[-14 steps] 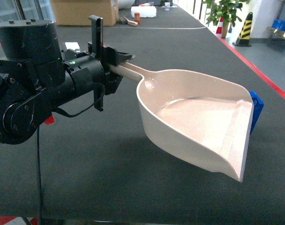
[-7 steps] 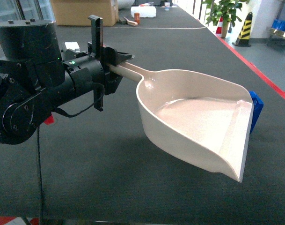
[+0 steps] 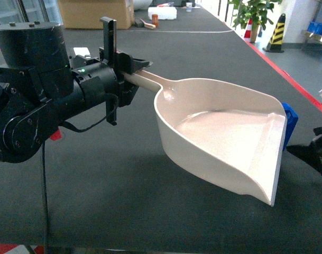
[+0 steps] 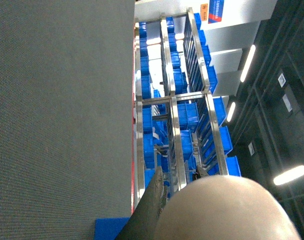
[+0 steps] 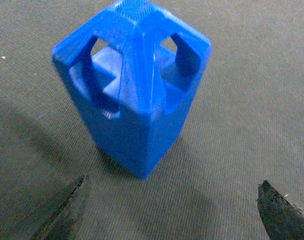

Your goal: Place part in tray to right shelf

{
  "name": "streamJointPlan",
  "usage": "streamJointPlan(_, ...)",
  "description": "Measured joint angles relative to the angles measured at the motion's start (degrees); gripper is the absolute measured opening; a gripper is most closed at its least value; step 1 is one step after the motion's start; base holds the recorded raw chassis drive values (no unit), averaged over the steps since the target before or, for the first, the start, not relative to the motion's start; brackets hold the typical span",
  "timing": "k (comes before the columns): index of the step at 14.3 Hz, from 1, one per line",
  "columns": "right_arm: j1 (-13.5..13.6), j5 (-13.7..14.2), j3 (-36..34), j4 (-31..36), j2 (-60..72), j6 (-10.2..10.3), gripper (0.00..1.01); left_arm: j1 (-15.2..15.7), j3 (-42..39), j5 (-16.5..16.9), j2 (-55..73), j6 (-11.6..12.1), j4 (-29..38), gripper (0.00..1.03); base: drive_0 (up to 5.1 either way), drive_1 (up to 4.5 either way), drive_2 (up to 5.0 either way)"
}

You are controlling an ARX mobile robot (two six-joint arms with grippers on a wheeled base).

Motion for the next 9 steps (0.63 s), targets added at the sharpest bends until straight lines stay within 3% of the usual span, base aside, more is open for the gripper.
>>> streamJointPlan(3,5.25,3.32,4.31,5.75,6.21,5.29,0.96,0.00,0.00,-0.02,0.00,0.00,0.02,0.13,0.0,0.00,0.0)
streamJointPlan(4,7.04,4.79,4.57,7.43,7.34,6.47,0.85,0.00,0.00,-0.04,0.00,0.00,-0.07,0.12,0.0,0.00,0.0)
streamJointPlan(5,8.11,7.85,3.78,11.80,8.11,9.77,0.59,0.15,0.00,-0.15,0.00,0.79,-0.09,0.12,0.0,0.00,0.0)
streamJointPlan(6,0.79,8.13,-3.45,14.78,2.73,11.63,0.59,0.15,0.00,-0.04,0.00,0.79,-0.07,0.12,0.0,0.00,0.0)
streamJointPlan(7,-5.16,2.56,-13.60,16.85,-12.66,13.38,0.58,0.15,0.00,-0.04,0.00,0.79,0.00,0.12,0.0,0.00,0.0)
streamJointPlan(8,1.84,-2.27,-21.20,15.52,-28.81,17.20,0.58,0.13,0.00,-0.02,0.00,0.79,0.00,0.12,0.0,0.00,0.0)
streamJointPlan(9,6.49,-2.01,-21.94,15.74,-31.58,19.67,0.58,0.13,0.00,-0.02,0.00,0.79,-0.02,0.12,0.0,0.00,0.0)
